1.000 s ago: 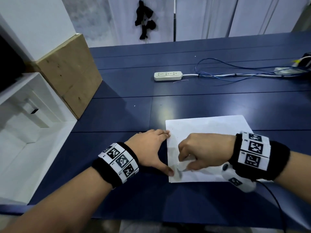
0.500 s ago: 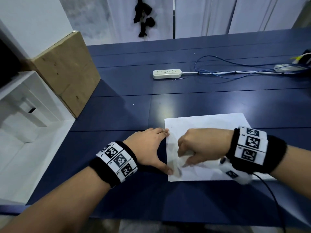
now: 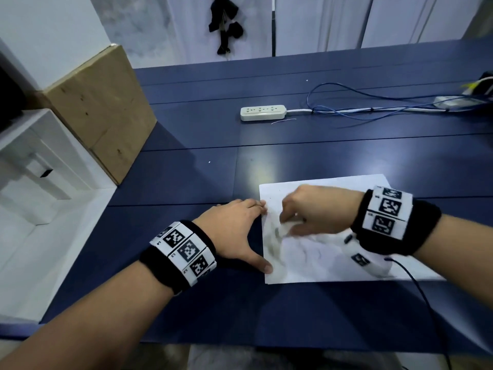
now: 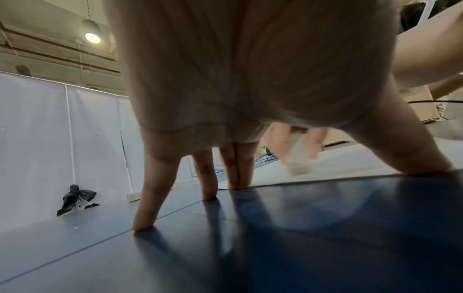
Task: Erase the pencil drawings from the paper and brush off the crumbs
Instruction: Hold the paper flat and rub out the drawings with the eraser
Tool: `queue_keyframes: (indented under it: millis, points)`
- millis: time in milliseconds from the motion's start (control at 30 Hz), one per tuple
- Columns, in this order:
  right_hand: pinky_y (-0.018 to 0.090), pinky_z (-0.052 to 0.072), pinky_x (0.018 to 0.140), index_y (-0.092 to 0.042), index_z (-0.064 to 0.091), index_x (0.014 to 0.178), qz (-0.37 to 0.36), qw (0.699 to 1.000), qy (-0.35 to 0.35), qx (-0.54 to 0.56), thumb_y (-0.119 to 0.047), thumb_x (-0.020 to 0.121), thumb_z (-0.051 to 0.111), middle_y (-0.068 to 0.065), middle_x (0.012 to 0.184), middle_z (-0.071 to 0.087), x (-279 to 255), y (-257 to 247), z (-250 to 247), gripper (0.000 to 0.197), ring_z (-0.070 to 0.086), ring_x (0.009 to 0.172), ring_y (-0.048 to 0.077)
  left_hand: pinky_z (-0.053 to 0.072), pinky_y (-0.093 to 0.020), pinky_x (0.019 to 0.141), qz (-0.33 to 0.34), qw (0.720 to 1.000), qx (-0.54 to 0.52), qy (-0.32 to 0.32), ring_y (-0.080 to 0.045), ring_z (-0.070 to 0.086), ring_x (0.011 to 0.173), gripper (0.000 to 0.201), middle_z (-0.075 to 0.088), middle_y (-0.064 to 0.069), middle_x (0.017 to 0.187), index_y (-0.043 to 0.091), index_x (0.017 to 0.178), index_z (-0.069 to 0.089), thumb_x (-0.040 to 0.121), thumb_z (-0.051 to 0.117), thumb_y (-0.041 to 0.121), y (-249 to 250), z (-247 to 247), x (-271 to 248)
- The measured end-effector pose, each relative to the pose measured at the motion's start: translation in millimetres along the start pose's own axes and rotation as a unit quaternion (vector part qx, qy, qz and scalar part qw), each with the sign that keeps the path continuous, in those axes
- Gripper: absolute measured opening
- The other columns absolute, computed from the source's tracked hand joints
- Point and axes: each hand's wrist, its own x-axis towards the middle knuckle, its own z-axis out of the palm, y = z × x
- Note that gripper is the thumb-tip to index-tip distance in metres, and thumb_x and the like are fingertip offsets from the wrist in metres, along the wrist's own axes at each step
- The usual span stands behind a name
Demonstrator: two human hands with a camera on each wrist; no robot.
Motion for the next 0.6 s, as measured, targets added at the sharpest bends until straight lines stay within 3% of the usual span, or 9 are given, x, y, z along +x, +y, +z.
queue_keyframes:
  millis: [100, 200, 300, 400, 500, 600]
  points:
    - [0.041, 0.052, 0.073, -0.017, 0.070, 0.094, 0.054, 0.998, 0.032, -0.015, -0.046, 0.086, 0.051, 0.004, 0.089, 0.066, 5, 16, -1, 0.035, 0.059, 0.083, 0.026, 0.041, -0.044, 0.108, 0.000, 1.000, -0.001, 0.000, -0.011, 0.034, 0.137, 0.134, 0.026, 0.016, 0.156, 0.024, 0.154, 0.025, 0.045, 0.065, 0.091, 0, 0, 0]
    - [0.029, 0.044, 0.074, -0.014, 0.069, 0.092, -0.026, 0.999, 0.017, 0.007, -0.035, 0.088, 0.062, 0.003, 0.092, 0.063, -9, -1, 4, 0.023, 0.057, 0.083, 0.022, 0.040, -0.043, 0.109, 0.001, 1.000, -0.006, 0.001, -0.011, 0.033, 0.138, 0.135, 0.025, 0.017, 0.157, 0.024, 0.154, 0.023, 0.046, 0.067, 0.090, -1, -1, 0]
    - [0.025, 0.038, 0.072, -0.016, 0.071, 0.098, -0.097, 0.993, -0.040, 0.063, -0.036, 0.088, 0.065, 0.000, 0.094, 0.063, -20, -17, 9, 0.022, 0.055, 0.081, 0.018, 0.039, -0.041, 0.110, 0.004, 1.000, -0.009, -0.001, -0.010, 0.033, 0.139, 0.135, 0.024, 0.017, 0.157, 0.024, 0.155, 0.023, 0.045, 0.067, 0.090, 0, -1, 0]
    - [0.031, 0.048, 0.080, -0.020, 0.072, 0.104, -0.041, 0.998, -0.015, 0.039, -0.037, 0.086, 0.066, -0.001, 0.097, 0.068, -5, -1, 5, 0.026, 0.059, 0.087, 0.020, 0.041, -0.039, 0.108, 0.006, 1.000, -0.004, 0.002, -0.011, 0.034, 0.137, 0.133, 0.026, 0.016, 0.156, 0.024, 0.154, 0.025, 0.046, 0.067, 0.090, 1, -1, 0]
    - [0.039, 0.051, 0.075, -0.018, 0.071, 0.098, 0.041, 0.998, 0.039, 0.005, -0.037, 0.086, 0.062, 0.002, 0.091, 0.066, 4, 17, 3, 0.025, 0.059, 0.084, 0.024, 0.042, -0.040, 0.107, 0.007, 1.000, -0.002, 0.001, -0.012, 0.036, 0.136, 0.133, 0.027, 0.015, 0.155, 0.023, 0.153, 0.026, 0.046, 0.067, 0.090, 2, -3, -1]
    - [0.029, 0.046, 0.074, -0.016, 0.071, 0.095, -0.003, 0.999, 0.049, 0.007, -0.034, 0.087, 0.062, 0.002, 0.092, 0.064, -5, 7, 7, 0.021, 0.059, 0.084, 0.022, 0.042, -0.042, 0.107, 0.006, 1.000, -0.006, 0.002, -0.011, 0.035, 0.136, 0.135, 0.027, 0.016, 0.155, 0.023, 0.154, 0.024, 0.045, 0.067, 0.090, 1, -3, -1]
